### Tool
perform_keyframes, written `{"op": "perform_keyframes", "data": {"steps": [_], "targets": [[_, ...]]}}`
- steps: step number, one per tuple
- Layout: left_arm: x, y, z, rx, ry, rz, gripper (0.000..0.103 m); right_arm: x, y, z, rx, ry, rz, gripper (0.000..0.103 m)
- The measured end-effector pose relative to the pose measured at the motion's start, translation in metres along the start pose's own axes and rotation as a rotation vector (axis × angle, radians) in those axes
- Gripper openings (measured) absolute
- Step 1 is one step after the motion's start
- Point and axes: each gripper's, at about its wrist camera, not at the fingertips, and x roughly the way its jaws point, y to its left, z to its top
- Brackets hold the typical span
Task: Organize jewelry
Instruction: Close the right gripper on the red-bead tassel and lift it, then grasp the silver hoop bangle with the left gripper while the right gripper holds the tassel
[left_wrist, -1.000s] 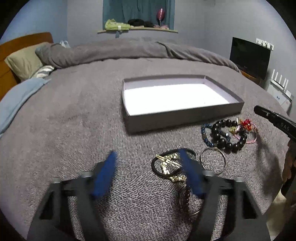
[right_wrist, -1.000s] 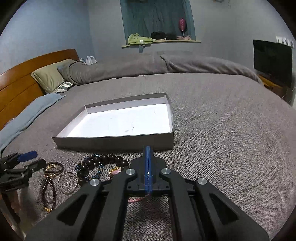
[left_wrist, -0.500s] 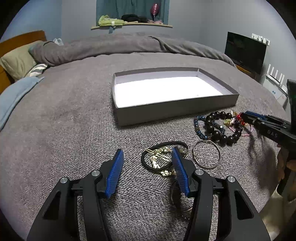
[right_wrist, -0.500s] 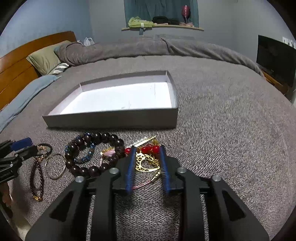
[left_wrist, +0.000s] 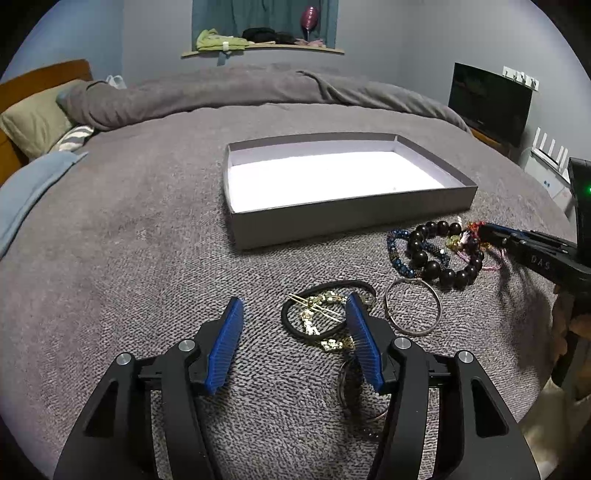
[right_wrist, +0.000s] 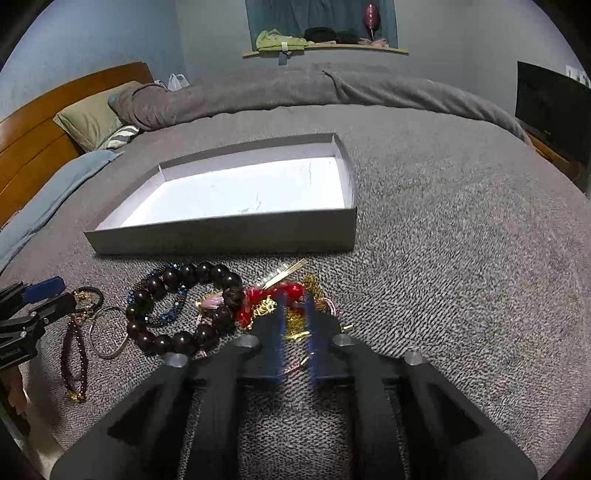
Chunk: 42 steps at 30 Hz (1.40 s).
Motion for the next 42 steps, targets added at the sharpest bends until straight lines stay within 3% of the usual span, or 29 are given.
{"op": "perform_keyframes", "data": {"steps": [9, 15, 18, 21, 26, 35, 40, 42], "targets": [[0.000, -0.002, 0.000, 0.007, -0.003, -0.007, 0.059, -0.026, -0.005, 0.005, 0.026, -0.095, 0.032, 0.007], [-0.005, -0.023, 0.004, 0.061, -0.011, -0.091, 0.059, -0.049, -0.008, 0.017, 0.038, -0.159, 0.058, 0.007], [-0.004, -0.043, 0.006, 0.116, -0.001, -0.148, 0.050, -0.062, -0.007, 0.025, 0.038, -0.191, 0.074, 0.007], [0.000, -0.061, 0.006, 0.160, 0.027, -0.214, 0.048, -0.067, -0.006, 0.027, 0.030, -0.203, 0.081, 0.007], [0.008, -0.077, 0.000, 0.223, 0.041, -0.181, 0.048, -0.065, -0.005, 0.023, 0.035, -0.189, 0.097, 0.007], [0.025, -0.070, 0.005, 0.182, 0.081, -0.221, 0.048, -0.060, -0.006, 0.018, 0.039, -0.175, 0.106, 0.007], [0.009, -0.075, 0.007, 0.209, 0.004, -0.187, 0.048, -0.059, -0.011, 0.016, 0.050, -0.169, 0.114, 0.007], [0.013, -0.077, 0.009, 0.221, 0.014, -0.166, 0.048, -0.058, -0.011, 0.016, 0.053, -0.168, 0.115, 0.007]]}}
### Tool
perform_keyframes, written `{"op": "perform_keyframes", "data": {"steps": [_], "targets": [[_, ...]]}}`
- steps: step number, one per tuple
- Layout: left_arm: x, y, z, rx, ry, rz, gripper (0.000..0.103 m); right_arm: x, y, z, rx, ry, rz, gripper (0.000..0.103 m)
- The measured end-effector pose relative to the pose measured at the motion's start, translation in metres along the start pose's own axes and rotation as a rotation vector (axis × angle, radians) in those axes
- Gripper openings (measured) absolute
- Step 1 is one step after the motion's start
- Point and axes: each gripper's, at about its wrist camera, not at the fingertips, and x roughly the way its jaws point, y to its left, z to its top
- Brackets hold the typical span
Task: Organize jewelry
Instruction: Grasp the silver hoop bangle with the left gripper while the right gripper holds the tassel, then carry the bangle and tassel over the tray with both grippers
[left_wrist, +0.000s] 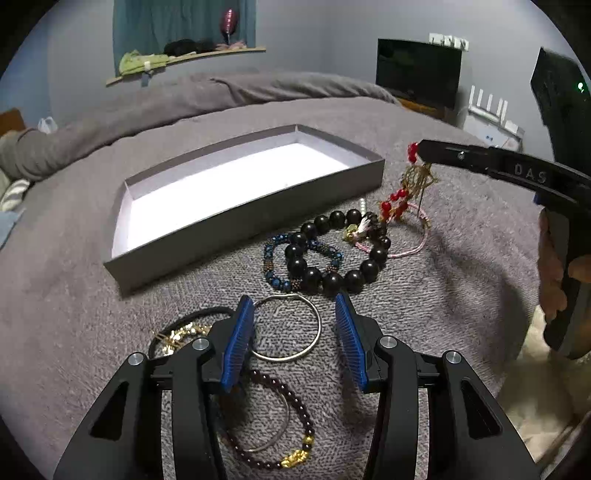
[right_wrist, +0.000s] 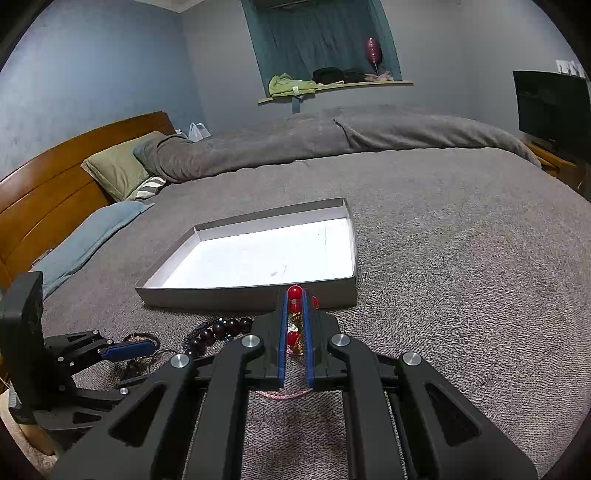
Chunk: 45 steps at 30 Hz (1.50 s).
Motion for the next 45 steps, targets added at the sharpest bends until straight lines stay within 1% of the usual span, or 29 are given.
{"op": "perform_keyframes", "data": {"steps": [3, 5, 7, 9, 10, 11, 15, 18, 20, 23, 24, 27, 29, 33, 35, 37, 38, 41, 45], "targets": [[0.013, 0.004, 0.001, -0.019, 0.047, -0.014, 0.048, -0.001, 0.000, 0.000, -0.002, 0.000, 0.001, 0.007], [0.015, 0.005, 0.000, -0.013, 0.055, -0.012, 0.050, -0.002, -0.001, 0.000, 0.000, 0.001, 0.003, 0.007], [0.014, 0.005, -0.001, -0.011, 0.045, -0.002, 0.051, -0.002, -0.003, 0.001, 0.004, 0.001, 0.006, 0.007], [0.009, 0.004, 0.000, -0.004, 0.020, 0.010, 0.055, -0.003, -0.003, 0.001, 0.004, -0.001, 0.008, 0.007], [0.007, 0.003, 0.002, 0.002, 0.004, 0.017, 0.060, -0.003, -0.003, 0.001, 0.004, -0.001, 0.009, 0.007], [0.007, 0.003, 0.002, 0.002, 0.002, 0.022, 0.060, -0.003, -0.003, 0.001, 0.004, -0.002, 0.010, 0.007], [0.018, 0.006, 0.002, -0.009, 0.047, 0.015, 0.060, -0.003, -0.003, 0.001, 0.004, 0.002, 0.012, 0.007], [0.021, 0.008, 0.001, -0.015, 0.054, 0.005, 0.060, -0.002, -0.003, 0.001, 0.004, 0.002, 0.012, 0.007], [0.021, 0.010, 0.000, -0.017, 0.055, 0.011, 0.053, -0.002, -0.003, 0.001, 0.004, 0.004, 0.015, 0.007], [0.021, 0.013, -0.001, -0.020, 0.055, 0.018, 0.046, -0.003, -0.003, 0.001, 0.007, 0.005, 0.019, 0.007], [0.021, 0.014, -0.001, -0.020, 0.057, 0.017, 0.046, -0.004, -0.003, 0.001, 0.009, 0.002, 0.019, 0.007], [0.018, 0.015, -0.002, -0.021, 0.059, 0.016, 0.046, -0.008, -0.002, 0.003, 0.007, -0.004, 0.019, 0.007], [0.015, 0.014, -0.002, -0.009, 0.056, 0.014, 0.054, -0.008, -0.002, 0.003, 0.008, -0.005, 0.020, 0.007], [0.022, 0.017, -0.002, -0.008, 0.089, -0.012, 0.055, -0.008, 0.001, 0.002, 0.005, -0.001, 0.024, 0.007], [0.022, 0.022, -0.001, -0.029, 0.095, -0.042, 0.055, -0.008, 0.001, 0.002, 0.003, -0.001, 0.024, 0.007], [0.021, 0.026, -0.001, -0.043, 0.091, -0.055, 0.053, -0.009, 0.001, 0.001, 0.002, 0.000, 0.025, 0.007], [0.021, 0.025, -0.001, -0.041, 0.091, -0.050, 0.050, -0.008, 0.001, 0.001, 0.002, 0.000, 0.025, 0.007], [0.018, 0.020, -0.001, -0.023, 0.078, -0.027, 0.050, -0.007, 0.000, 0.003, 0.001, 0.000, 0.025, 0.007], [0.010, 0.015, 0.003, -0.010, 0.055, -0.021, 0.050, -0.011, 0.000, 0.011, -0.001, -0.010, 0.040, 0.007]]}}
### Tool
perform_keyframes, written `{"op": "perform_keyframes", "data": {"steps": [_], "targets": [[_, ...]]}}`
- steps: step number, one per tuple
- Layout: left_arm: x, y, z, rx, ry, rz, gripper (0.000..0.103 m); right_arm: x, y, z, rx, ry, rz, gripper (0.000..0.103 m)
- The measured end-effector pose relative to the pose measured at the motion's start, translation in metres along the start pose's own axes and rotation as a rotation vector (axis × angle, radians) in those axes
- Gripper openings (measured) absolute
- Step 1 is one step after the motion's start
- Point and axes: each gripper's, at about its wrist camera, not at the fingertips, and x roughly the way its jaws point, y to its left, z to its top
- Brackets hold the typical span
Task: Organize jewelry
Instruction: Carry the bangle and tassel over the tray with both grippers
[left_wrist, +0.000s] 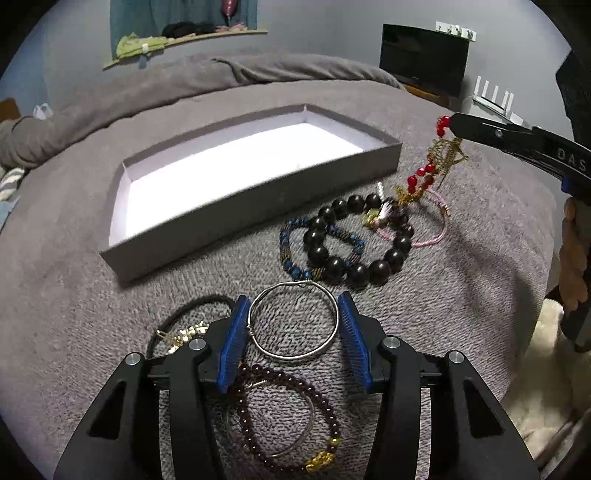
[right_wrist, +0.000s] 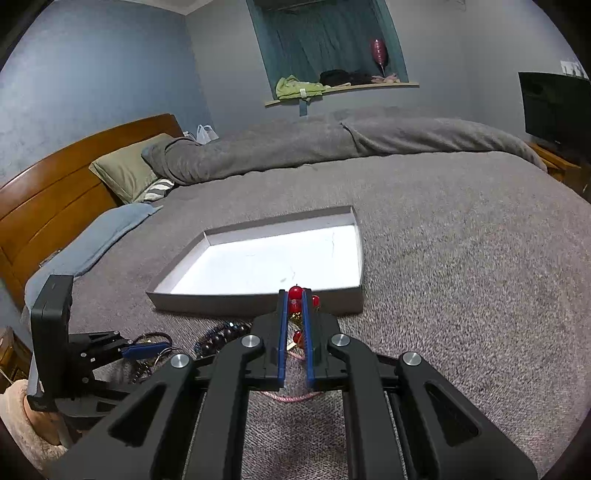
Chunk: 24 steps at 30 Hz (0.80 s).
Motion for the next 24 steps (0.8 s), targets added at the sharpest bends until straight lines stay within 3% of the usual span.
{"op": "perform_keyframes", "data": {"steps": [7, 13, 24], "targets": [[-0.026, 0.008, 0.029, -0.008, -0.064, -0.012, 0.050, -0.001, 0.003, 0.026, -0.004, -0.021, 0.030, 0.007], [-0.031, 0.034, 0.058, -0.039, -0.091, 0.024, 0.050, 0.005, 0.004, 0.053, -0.012, -0.048, 0.035, 0.007], [0.005, 0.090, 0.112, -0.050, -0.036, 0.115, 0.050, 0.053, 0.000, 0.101, -0.014, -0.065, 0.002, 0.007]]}}
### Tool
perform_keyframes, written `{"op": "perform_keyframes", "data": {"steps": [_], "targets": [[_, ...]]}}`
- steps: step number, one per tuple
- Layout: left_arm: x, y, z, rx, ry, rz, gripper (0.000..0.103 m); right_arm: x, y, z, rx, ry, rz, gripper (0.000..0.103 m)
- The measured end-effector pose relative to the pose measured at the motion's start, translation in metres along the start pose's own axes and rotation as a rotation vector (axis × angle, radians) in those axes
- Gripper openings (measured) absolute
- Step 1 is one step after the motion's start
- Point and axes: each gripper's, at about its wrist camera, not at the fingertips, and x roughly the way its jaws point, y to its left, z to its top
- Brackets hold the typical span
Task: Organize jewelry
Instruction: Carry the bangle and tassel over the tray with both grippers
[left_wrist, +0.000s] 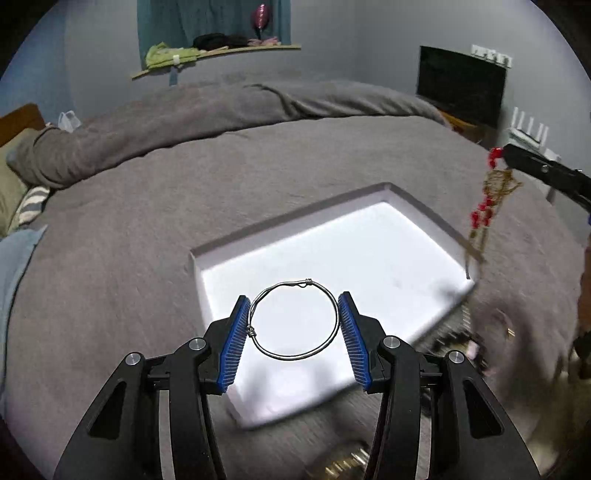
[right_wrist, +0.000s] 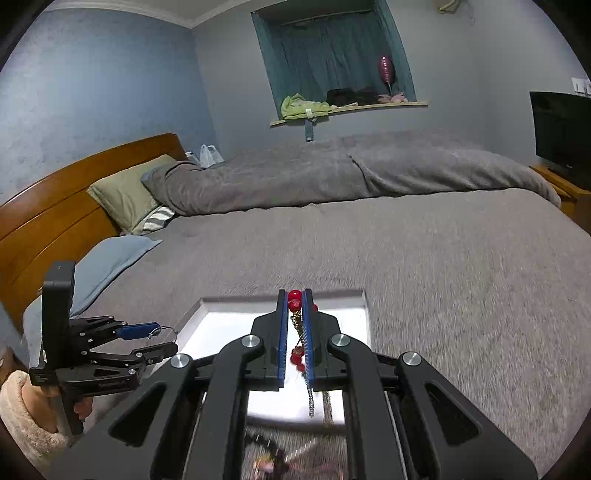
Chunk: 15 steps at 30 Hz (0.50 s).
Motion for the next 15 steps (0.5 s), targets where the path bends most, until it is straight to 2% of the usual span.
{"op": "perform_keyframes", "data": {"steps": [5, 9, 15], "targets": [[0.038, 0.012, 0.017, 0.007, 0.045, 0.030, 0.051, 0.046, -0.005, 0.005, 0.019, 0.037, -0.036, 0.007], [0.072, 0.021, 0.025, -0.012, 0.122, 0.058, 0.051, 0.084, -0.010, 0.002, 0.024, 0.098, -0.067, 0.007], [0.100, 0.031, 0.035, -0.027, 0.183, 0.092, 0.051, 0.134, -0.024, -0.003, 0.031, 0.216, -0.114, 0.007]]}}
